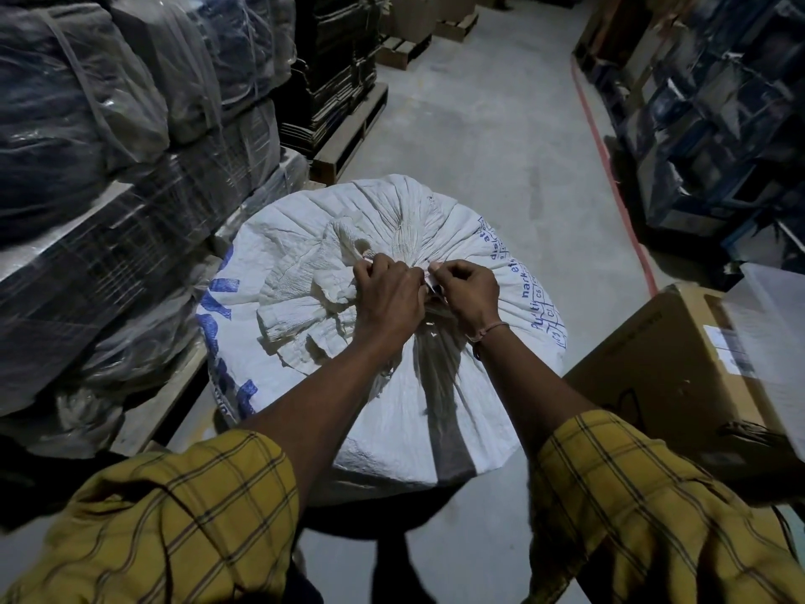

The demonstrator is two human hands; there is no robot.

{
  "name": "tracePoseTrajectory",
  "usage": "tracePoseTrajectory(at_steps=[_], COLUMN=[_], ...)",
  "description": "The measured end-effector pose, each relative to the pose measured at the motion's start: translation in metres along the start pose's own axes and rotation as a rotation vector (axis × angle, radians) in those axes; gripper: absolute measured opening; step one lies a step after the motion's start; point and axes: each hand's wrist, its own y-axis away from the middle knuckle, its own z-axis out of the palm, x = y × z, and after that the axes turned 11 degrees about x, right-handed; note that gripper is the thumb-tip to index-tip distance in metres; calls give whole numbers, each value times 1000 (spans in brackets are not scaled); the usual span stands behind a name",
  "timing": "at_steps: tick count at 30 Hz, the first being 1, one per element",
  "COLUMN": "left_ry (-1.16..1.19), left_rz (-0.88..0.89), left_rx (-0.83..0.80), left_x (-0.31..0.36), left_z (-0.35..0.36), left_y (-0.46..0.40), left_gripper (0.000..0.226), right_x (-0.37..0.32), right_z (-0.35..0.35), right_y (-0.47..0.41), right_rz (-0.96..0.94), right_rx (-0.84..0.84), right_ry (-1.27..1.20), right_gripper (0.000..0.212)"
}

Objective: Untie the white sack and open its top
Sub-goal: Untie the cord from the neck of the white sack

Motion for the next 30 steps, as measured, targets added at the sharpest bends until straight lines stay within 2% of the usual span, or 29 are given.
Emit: tracePoseTrajectory(at_steps=[2,6,14,16,20,25,30], left_ry=[12,21,-8,-16,-17,75,186], left_rz=[-24,-49,45,77,148,163,82], left_rx=[0,-41,-73,-85,-101,-125,-42], left_x=[-2,-7,-8,-11,-20,-31,-35], left_z=[2,2,0,-1,-3,-3,-3], left_y=[1,-1,1,2,4,5,6], left_gripper=[13,16,8,8,10,13,12], right_x=[0,0,-9,-13,-24,-36,-36], right_z=[0,-7,-8,-7,-6,-8,-12], right_y=[1,0,-2,-4,-9,-15,-20], right_rz=[-5,49,-89,-143,-211,-314,-361], right_rx=[-42,-182,11,36,57,103,61], right_ry=[0,-53,106,137,166,258,439], right_gripper=[36,32,38,32,22,29,34])
